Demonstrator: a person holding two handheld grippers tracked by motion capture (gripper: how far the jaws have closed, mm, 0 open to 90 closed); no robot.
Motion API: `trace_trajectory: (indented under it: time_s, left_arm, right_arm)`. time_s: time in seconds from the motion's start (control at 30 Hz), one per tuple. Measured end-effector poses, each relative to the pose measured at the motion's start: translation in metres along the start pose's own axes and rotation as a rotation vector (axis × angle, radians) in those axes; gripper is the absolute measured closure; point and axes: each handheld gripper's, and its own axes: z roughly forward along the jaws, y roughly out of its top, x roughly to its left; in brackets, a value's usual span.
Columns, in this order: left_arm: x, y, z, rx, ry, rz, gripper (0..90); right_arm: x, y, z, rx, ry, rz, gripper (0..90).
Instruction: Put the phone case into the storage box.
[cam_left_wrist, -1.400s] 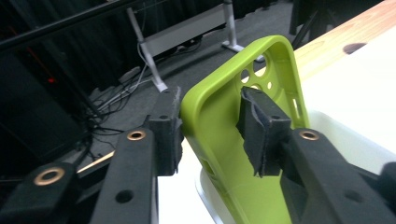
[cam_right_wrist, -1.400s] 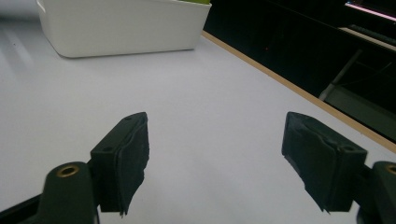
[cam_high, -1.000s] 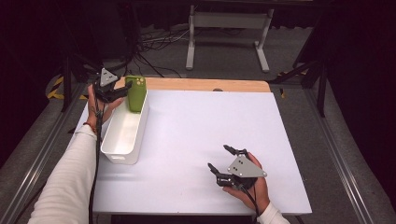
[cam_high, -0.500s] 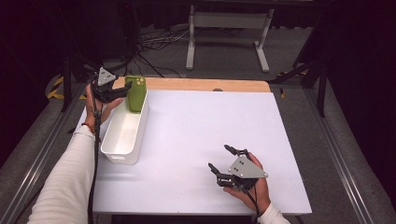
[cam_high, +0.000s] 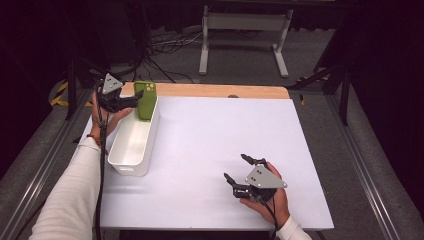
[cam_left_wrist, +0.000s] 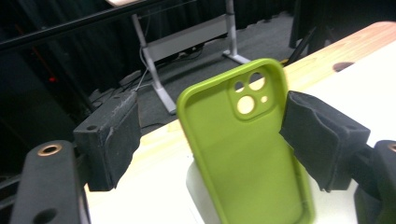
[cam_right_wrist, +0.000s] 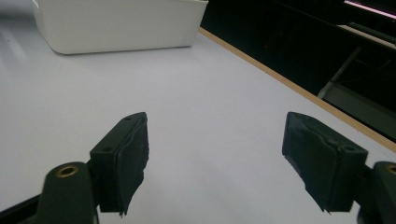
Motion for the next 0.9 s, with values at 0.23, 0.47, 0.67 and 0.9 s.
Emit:
trace_trajectory:
  time_s: [0.23, 0.47, 0.67, 0.9]
  left_arm:
    - [0.0, 0.003, -0.007, -0.006, -0.012, -0.018, 14.1]
    - [-0.003, 0.003, -0.015, -0.022, -0.025, -0.028, 10.7]
    - [-0.01, 0.004, -0.022, -0.039, -0.049, -0.03, 8.5]
    - [-0.016, 0.009, -0.032, -0.053, -0.066, -0.019, 7.1]
  right_arm:
    - [0.0, 0.002, 0.003, -0.002, 0.007, -0.01, 23.8]
    - [-0.001, 0.002, 0.003, -0.006, 0.006, -0.009, 23.7]
    - [-0.003, 0.002, 0.002, -0.009, 0.001, -0.007, 23.7]
    - [-0.002, 0.004, 0.003, -0.009, 0.003, -0.011, 23.7]
